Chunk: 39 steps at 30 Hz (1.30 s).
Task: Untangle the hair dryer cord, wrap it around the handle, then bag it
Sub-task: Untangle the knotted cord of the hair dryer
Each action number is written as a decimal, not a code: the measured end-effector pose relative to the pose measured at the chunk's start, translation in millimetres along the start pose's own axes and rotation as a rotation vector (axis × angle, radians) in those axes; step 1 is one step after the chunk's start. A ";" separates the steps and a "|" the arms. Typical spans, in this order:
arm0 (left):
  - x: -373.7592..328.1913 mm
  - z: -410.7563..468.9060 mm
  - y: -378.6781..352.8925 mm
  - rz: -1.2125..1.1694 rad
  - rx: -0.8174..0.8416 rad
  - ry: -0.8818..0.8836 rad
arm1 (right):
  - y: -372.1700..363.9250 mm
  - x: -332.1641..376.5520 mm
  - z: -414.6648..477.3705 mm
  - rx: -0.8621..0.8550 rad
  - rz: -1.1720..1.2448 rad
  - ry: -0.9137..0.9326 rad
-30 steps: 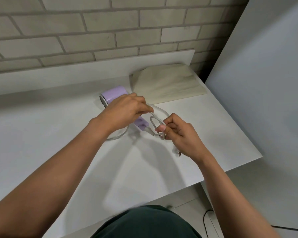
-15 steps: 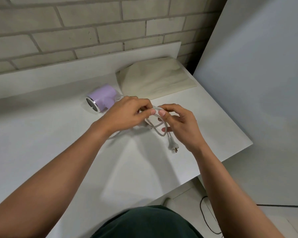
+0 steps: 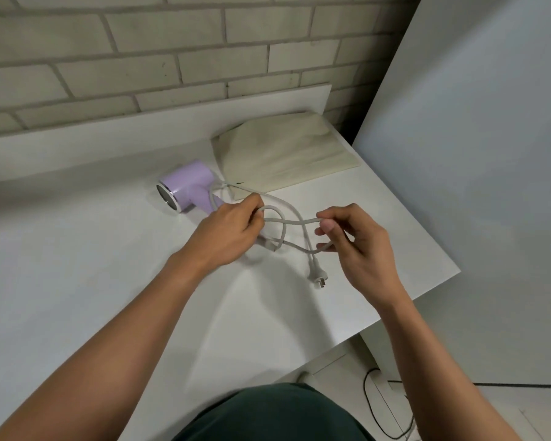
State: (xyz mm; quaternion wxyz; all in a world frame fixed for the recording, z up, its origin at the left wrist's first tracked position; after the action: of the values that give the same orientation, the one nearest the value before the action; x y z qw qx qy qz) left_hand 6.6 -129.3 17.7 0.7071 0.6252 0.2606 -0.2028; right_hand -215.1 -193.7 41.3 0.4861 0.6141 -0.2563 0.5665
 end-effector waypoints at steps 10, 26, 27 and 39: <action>1.6 -20.9 2.5 -0.074 -0.058 0.088 | 19.8 -31.1 11.6 -0.111 -0.155 -0.171; -28.1 -35.8 17.6 0.238 -0.081 0.022 | -62.8 19.4 -2.2 0.201 -0.880 0.391; -23.0 -37.1 19.8 0.209 -0.095 0.044 | -56.3 21.2 -1.7 0.189 -0.855 0.380; 1.3 -40.4 19.0 -0.492 -0.084 0.146 | 16.9 26.8 26.8 -0.112 -0.360 0.024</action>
State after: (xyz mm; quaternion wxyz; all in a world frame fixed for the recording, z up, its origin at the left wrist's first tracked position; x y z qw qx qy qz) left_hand 14.6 -86.7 28.3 0.6412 0.5259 0.4636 -0.3121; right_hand -211.6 -217.8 74.9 0.6162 0.6151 -0.1675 0.4625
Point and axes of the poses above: each hand's wrist, its own z-axis towards the middle knuckle, its own y-axis out of the back of the hand, x = y × z, the point moved 5 cm from there along z, towards the middle knuckle, and after that the axes turned 7 degrees about -y, right-handed, at the moved point
